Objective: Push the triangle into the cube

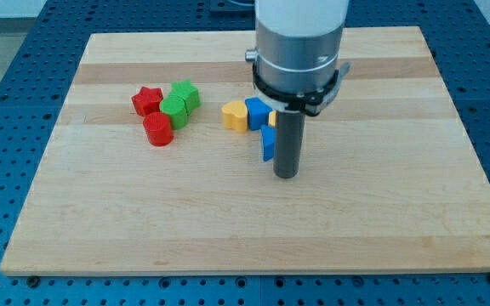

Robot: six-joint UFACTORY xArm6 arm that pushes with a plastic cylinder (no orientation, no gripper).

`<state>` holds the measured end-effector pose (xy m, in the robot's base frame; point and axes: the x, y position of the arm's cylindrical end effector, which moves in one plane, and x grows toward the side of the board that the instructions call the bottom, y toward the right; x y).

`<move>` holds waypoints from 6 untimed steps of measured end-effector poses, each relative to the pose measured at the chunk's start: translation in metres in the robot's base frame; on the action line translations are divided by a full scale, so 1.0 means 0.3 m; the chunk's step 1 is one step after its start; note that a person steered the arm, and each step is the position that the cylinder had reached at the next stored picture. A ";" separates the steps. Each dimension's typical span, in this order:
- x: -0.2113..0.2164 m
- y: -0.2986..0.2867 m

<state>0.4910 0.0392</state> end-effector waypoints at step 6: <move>-0.113 -0.026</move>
